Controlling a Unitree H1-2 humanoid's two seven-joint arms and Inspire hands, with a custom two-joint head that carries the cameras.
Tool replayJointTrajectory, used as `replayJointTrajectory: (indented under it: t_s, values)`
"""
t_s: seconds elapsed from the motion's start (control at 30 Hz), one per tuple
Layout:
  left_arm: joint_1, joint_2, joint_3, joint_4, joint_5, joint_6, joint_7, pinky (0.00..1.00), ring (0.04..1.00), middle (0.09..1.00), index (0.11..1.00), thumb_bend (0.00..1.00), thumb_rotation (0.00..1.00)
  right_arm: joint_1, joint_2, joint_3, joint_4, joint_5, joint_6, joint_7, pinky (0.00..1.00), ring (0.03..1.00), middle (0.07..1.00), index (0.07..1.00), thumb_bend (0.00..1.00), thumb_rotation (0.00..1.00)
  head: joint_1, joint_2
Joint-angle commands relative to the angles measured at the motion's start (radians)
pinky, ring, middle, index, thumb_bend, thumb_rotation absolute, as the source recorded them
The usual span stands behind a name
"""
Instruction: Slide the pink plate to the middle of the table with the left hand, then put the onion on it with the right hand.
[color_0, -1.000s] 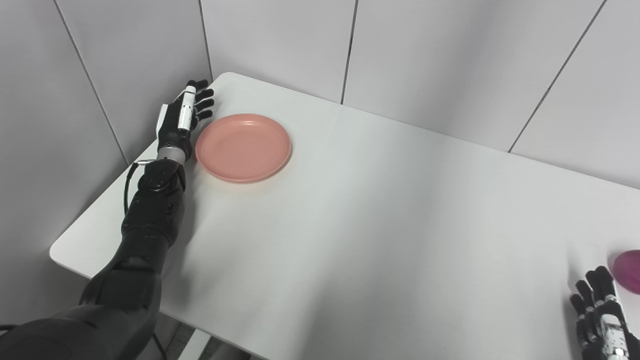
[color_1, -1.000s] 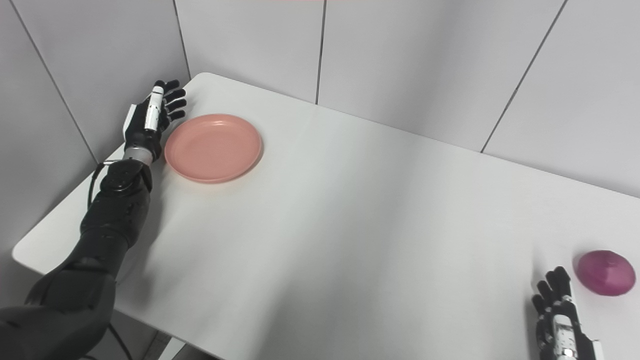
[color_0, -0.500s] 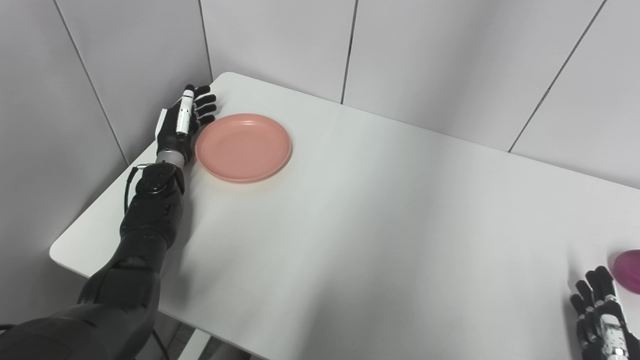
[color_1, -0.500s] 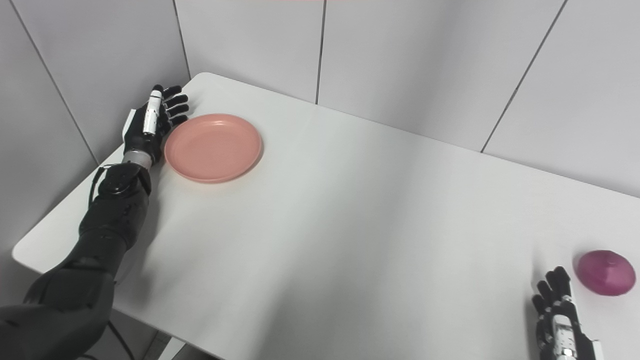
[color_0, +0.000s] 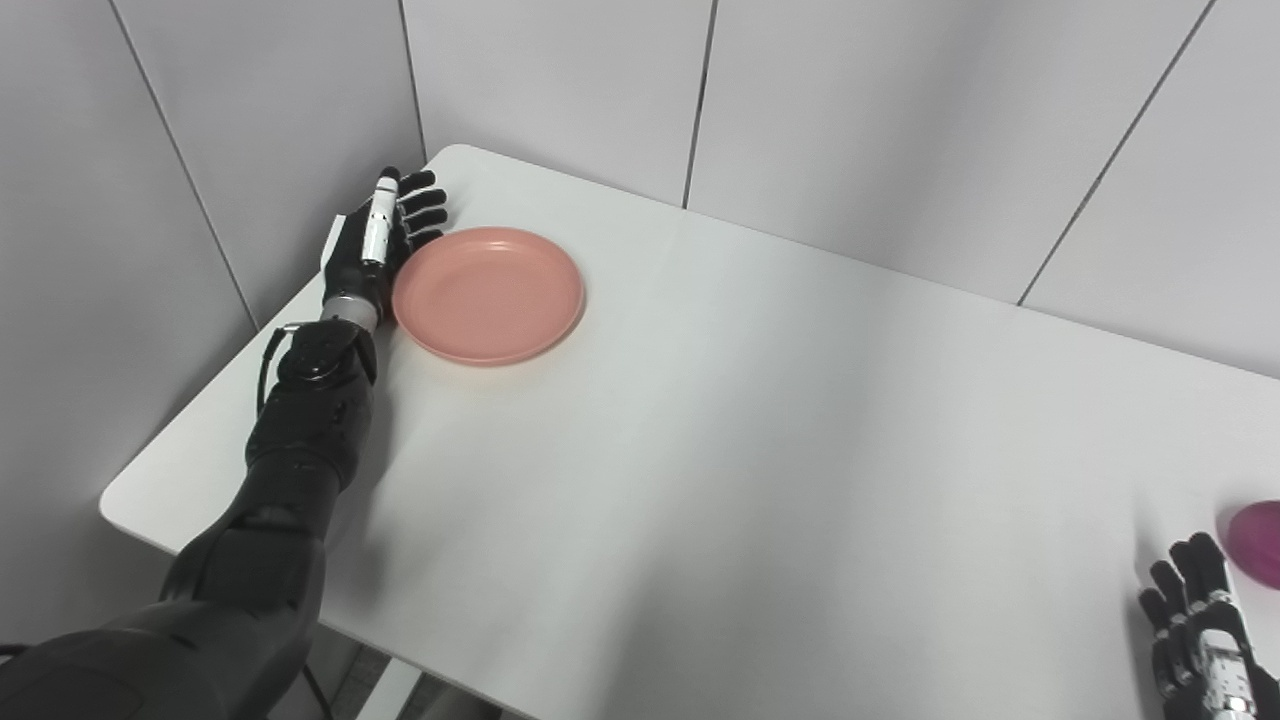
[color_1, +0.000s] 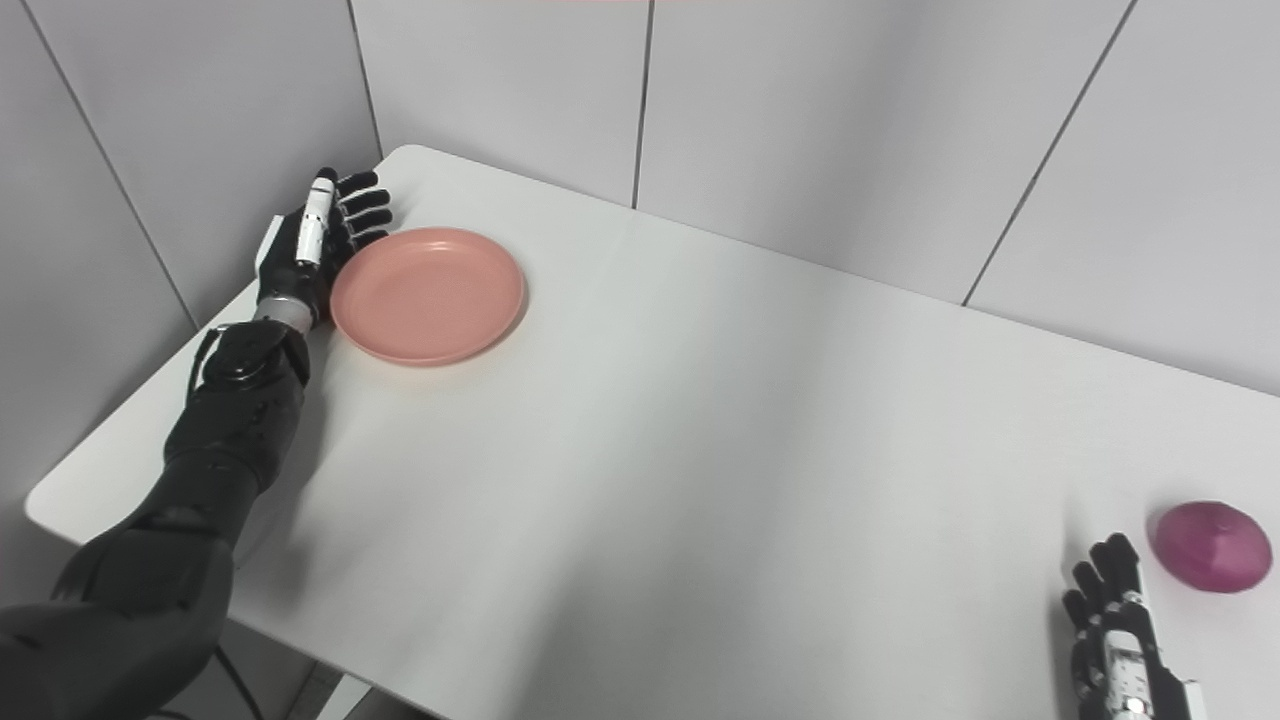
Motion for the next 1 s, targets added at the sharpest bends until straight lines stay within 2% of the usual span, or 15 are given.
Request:
replayJointTrajectory:
  t_s: [0.0, 0.4, 0.5, 0.97]
  values:
    - [-0.072, 0.029, -0.009, -0.008, -0.002, -0.009, -0.019, 0.74, 0.756, 0.756, 0.730, 0.31, 1.00, -0.004, -0.013, -0.005, -0.029, 0.004, -0.005, 0.005, 1.00, 1.000, 1.000, 1.000, 0.07, 1.00, -0.002, 0.000]
    - [-0.100, 0.014, -0.037, 0.008, -0.007, 0.003, -0.057, 0.74, 0.763, 0.756, 0.730, 0.32, 1.00, 0.001, -0.010, -0.001, -0.040, 0.000, 0.009, -0.001, 1.00, 1.000, 1.000, 1.000, 0.06, 1.00, -0.022, 0.009]
    - [-0.097, 0.000, -0.044, -0.014, -0.006, 0.020, -0.054, 0.75, 0.766, 0.762, 0.735, 0.32, 1.00, -0.001, -0.009, -0.003, -0.032, 0.008, -0.009, 0.005, 1.00, 1.000, 1.000, 1.000, 0.05, 1.00, -0.023, 0.010]
    - [-0.101, -0.037, -0.075, -0.022, 0.003, 0.029, -0.091, 0.76, 0.776, 0.776, 0.744, 0.32, 1.00, 0.002, 0.004, 0.002, -0.054, -0.001, 0.014, -0.010, 1.00, 1.000, 1.000, 1.000, 0.00, 1.00, -0.052, 0.018]
